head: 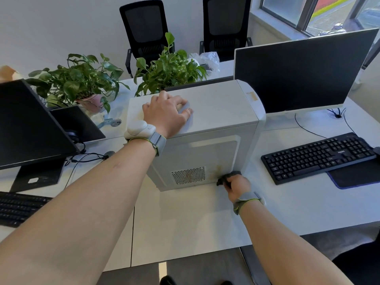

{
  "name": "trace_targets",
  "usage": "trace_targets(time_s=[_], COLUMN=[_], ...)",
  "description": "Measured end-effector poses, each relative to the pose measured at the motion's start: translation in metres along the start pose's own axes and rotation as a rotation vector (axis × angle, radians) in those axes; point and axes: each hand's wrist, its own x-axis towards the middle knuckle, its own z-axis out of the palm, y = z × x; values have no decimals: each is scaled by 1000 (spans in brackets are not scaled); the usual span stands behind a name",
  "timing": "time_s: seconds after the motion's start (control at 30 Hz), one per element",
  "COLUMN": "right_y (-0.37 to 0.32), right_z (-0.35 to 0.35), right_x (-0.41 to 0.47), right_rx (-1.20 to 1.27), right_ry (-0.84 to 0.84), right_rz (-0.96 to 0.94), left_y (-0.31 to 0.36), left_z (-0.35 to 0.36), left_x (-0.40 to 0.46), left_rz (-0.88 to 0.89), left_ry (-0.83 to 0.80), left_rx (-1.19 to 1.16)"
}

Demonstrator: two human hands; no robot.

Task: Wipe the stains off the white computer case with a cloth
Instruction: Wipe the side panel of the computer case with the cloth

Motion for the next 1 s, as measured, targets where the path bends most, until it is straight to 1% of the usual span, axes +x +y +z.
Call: trace_targets(time_s=[0.1, 0.17, 0.27, 0.33, 0.37, 0.43, 0.53, 0.6, 0.67, 0.77, 0.87, 1.0], right_y=[-20, -37, -71, -89, -92, -84, -47, -17, 7, 23, 16, -3], right_z=[1, 5, 1, -8, -13, -19, -20, -22, -21, -12, 4, 21], right_x=[-22, -40, -79, -90, -91, -87, -72, -58, -45, -32, -26, -34], right_rx=[152, 292, 457, 464, 423, 308, 166, 111, 89, 118, 169, 223], right_ry=[-18, -107, -302, -339, -315, -230, -32, 34, 19, -18, -63, -70], right_rz=[-51, -96, -192, -258, -275, -237, -40, 61, 117, 125, 111, 107], left_y=[2, 1, 0, 1, 2, 4, 5, 4, 3, 3, 2, 2], left_z=[1, 0, -1, -2, -2, -2, -2, -3, -3, -2, 0, 0], left_x=[-1, -1, 0, 0, 0, -1, -2, -1, -1, 0, -1, -1], left_rz=[-2, 0, -5, -9, -12, -12, -9, -9, -10, -10, -10, -2], left_ry=[3, 3, -9, -8, -8, -7, -3, -1, -2, -1, 9, 7], left_rx=[4, 16, 20, 19, 15, 10, 13, 12, 11, 7, 2, 5])
